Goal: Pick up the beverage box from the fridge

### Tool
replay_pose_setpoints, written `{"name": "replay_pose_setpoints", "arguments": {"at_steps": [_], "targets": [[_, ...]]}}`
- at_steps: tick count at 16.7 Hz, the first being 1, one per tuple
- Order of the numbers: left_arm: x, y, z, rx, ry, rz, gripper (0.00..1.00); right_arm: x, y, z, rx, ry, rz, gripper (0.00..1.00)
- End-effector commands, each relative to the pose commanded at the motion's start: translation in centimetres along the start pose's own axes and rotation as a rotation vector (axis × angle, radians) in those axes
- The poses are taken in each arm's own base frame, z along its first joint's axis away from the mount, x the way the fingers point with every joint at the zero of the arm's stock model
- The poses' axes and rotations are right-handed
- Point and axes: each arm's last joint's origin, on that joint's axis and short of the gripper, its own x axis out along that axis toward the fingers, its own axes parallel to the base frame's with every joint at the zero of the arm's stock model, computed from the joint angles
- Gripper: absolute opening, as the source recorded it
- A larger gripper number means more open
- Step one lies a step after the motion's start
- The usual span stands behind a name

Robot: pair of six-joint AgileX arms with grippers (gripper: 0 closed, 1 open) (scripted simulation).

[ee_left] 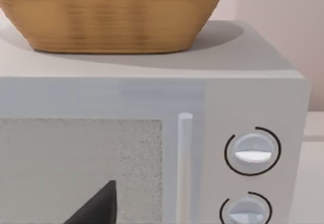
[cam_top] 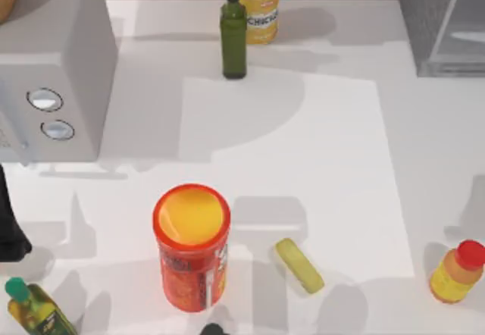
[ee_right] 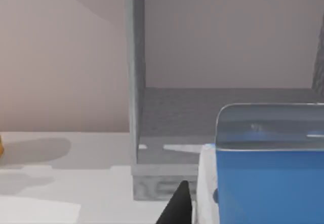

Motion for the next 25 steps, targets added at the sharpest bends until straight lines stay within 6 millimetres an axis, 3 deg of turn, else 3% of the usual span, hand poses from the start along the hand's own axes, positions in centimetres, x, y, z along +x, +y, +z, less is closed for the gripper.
{"name": "replay_pose_setpoints", "arguments": {"at_steps": [6, 12, 16, 21, 25], "targets": [[0.0, 0.0, 0.0, 0.000, 0.000, 0.000, 1.00, -1.2, 0.3, -2.8, 0.004, 0.010, 0.007, 0.00], [0.0, 0.0, 0.0, 0.000, 0.000, 0.000, 1.00, -1.1, 0.3, -2.6, 0.004, 0.009, 0.010, 0.00], [0.0, 0.0, 0.0, 0.000, 0.000, 0.000, 1.00, -0.3, 0.8, -0.9, -0.007, -0.021, 0.077, 0.00], [0.0, 0.0, 0.0, 0.000, 0.000, 0.000, 1.00, 3.3, 2.4, 1.4, -0.024, -0.006, 0.230, 0.00], [0.0, 0.0, 0.0, 0.000, 0.000, 0.000, 1.00, 8.4, 4.8, 0.4, -0.027, 0.076, 0.382, 0.00]]}}
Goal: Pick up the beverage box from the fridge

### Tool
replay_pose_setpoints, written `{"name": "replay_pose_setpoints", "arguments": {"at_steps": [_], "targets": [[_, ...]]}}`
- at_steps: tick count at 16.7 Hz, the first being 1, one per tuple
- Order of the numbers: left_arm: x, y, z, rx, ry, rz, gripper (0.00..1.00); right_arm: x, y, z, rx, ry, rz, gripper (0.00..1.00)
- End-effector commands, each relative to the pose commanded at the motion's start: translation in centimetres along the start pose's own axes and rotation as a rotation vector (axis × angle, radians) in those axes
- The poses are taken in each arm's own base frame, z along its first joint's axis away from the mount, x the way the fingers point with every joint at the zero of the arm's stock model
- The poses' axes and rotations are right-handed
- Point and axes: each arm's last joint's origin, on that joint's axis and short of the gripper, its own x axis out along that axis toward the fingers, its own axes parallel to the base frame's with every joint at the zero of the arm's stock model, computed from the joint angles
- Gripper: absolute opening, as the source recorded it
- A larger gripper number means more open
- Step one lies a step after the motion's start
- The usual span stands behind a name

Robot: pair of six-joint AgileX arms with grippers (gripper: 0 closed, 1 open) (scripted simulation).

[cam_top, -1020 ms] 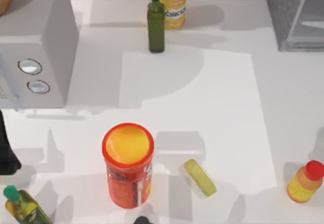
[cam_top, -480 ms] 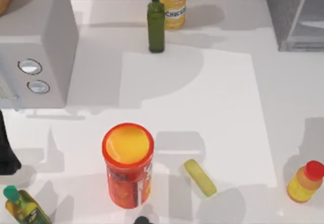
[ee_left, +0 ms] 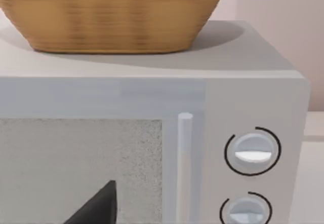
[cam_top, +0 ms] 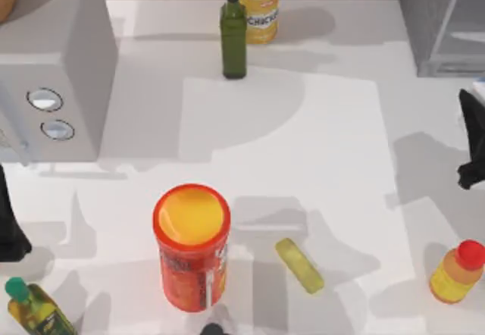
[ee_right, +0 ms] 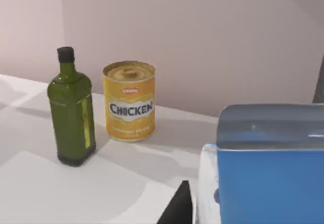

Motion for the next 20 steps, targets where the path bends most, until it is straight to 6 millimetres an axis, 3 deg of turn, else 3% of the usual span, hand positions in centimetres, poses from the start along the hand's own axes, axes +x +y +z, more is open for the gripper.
{"name": "replay_pose_setpoints", "arguments": {"at_steps": [5, 10, 14, 20], "targets": [[0.0, 0.0, 0.0, 0.000, 0.000, 0.000, 1.00, 6.7, 1.7, -3.6, 0.009, 0.056, 0.184, 0.00], [0.0, 0.0, 0.0, 0.000, 0.000, 0.000, 1.00, 10.9, 3.8, -7.7, -0.001, 0.042, 0.324, 0.00], [0.0, 0.0, 0.0, 0.000, 0.000, 0.000, 1.00, 12.3, 4.9, -10.0, -0.010, 0.026, 0.384, 0.00], [0.0, 0.0, 0.0, 0.000, 0.000, 0.000, 1.00, 12.4, 4.8, -10.2, -0.009, 0.029, 0.385, 0.00]]}}
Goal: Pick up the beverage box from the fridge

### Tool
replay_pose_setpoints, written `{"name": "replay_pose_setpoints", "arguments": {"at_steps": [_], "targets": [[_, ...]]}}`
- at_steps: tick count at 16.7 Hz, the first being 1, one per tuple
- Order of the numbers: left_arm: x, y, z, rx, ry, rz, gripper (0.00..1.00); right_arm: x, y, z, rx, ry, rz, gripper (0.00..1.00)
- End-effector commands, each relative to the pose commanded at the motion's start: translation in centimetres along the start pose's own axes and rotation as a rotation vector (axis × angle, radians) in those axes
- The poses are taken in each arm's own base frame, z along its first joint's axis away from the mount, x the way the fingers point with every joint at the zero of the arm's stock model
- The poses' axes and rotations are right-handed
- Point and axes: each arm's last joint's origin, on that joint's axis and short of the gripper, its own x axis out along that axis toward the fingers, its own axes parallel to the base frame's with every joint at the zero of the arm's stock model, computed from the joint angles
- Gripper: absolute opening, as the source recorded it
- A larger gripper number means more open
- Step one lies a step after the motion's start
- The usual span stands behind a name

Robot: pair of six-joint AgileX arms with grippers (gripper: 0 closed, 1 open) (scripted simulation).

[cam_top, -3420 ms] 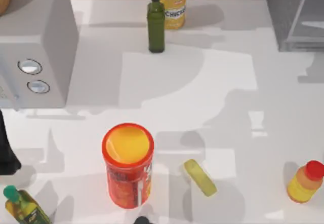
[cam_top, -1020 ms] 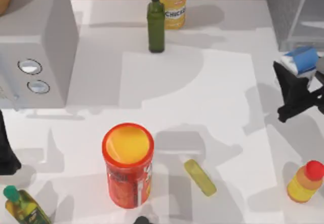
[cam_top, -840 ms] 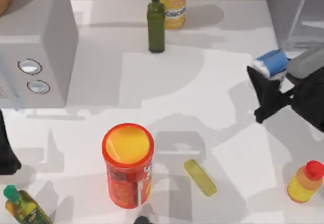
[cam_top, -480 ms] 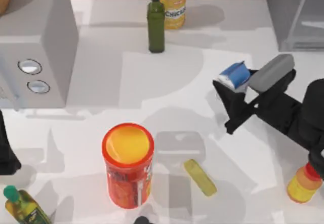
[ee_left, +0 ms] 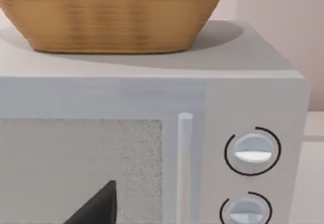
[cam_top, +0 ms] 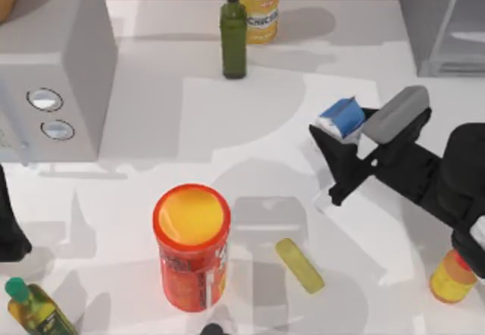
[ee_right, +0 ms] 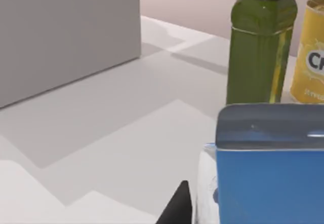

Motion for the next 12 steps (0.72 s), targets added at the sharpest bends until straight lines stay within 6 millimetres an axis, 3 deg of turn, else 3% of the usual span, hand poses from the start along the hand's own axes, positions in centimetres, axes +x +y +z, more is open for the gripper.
{"name": "replay_pose_setpoints", "arguments": {"at_steps": [2, 6, 12], "targets": [[0.0, 0.0, 0.0, 0.000, 0.000, 0.000, 1.00, 0.4, 0.0, 0.4, -0.003, -0.016, 0.003, 0.00], [0.0, 0.0, 0.0, 0.000, 0.000, 0.000, 1.00, 2.9, 0.2, 1.9, 0.010, -0.074, 0.023, 0.00], [0.0, 0.0, 0.0, 0.000, 0.000, 0.000, 1.00, 6.1, 0.4, -0.7, 0.054, -0.011, 0.020, 0.00]]}}
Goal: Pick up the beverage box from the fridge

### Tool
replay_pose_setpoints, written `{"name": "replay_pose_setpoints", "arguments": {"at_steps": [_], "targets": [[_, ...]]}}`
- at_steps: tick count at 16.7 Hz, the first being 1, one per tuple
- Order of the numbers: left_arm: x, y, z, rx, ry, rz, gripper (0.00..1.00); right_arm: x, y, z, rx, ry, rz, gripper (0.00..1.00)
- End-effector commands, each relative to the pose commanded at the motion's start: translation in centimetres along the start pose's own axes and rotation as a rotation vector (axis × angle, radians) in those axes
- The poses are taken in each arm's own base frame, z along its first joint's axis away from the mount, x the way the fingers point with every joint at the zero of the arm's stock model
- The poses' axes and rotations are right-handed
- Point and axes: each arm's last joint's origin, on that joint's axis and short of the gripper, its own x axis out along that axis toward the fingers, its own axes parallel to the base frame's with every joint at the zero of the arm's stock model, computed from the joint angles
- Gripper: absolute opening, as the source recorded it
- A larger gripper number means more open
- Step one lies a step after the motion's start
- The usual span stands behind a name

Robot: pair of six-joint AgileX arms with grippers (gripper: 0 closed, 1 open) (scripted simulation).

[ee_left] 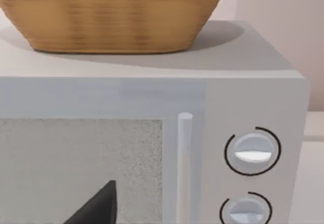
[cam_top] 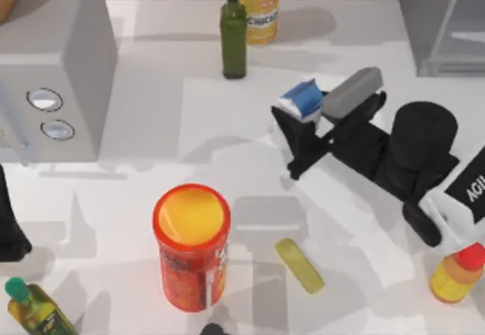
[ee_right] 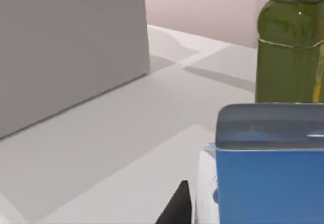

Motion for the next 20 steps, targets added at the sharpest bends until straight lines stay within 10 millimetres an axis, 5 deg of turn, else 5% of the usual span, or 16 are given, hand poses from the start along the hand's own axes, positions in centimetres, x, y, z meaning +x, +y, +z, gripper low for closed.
{"name": "replay_pose_setpoints", "arguments": {"at_steps": [8, 20], "targets": [[0.00, 0.00, 0.00, 0.000, 0.000, 0.000, 1.00, 0.29, -0.25, -1.10, -0.058, 0.006, -0.014, 0.00], [0.00, 0.00, 0.00, 0.000, 0.000, 0.000, 1.00, 0.29, -0.25, -1.10, -0.058, 0.006, -0.014, 0.90]]}}
